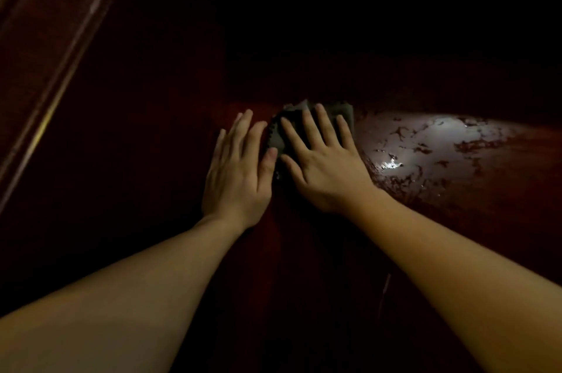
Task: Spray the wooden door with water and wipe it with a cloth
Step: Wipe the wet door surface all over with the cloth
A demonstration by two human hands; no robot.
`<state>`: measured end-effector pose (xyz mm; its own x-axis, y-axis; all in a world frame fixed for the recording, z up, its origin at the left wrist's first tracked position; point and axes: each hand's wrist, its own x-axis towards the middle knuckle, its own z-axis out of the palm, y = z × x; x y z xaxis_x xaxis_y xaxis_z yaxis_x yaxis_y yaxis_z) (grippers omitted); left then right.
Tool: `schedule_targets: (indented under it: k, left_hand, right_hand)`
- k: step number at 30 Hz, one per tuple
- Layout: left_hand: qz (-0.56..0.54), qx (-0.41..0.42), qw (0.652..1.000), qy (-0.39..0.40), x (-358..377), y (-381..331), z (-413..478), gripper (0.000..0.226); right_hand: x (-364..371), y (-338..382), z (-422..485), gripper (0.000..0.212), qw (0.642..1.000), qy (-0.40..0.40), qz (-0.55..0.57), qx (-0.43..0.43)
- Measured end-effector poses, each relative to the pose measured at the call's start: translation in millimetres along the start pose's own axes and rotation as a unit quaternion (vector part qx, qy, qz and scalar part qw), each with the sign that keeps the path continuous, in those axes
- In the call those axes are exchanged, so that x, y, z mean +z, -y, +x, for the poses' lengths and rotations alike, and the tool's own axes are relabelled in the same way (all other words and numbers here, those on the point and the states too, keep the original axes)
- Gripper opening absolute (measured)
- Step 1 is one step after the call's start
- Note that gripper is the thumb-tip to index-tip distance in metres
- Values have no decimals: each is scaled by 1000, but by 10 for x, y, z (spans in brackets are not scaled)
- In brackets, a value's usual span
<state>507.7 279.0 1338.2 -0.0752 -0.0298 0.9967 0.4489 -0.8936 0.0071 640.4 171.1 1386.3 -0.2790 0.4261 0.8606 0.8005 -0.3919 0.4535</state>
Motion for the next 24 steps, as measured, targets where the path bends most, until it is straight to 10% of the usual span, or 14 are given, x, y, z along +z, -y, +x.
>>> schedule_targets:
  k: [8,19,24]
  left_hand:
    - [22,-33,999,12,10,-63,6,76]
    - [63,-40,997,35,88,-127,244,82]
    - [-6,-61,998,-3,81,-101,223,79]
  right_hand:
    - [-123,-152,585,58,1000,-11,4,-27]
    - [-198,-1169,-342,77,977,-23,-9,212]
    - [-127,-439,141,76,993,2,7,119]
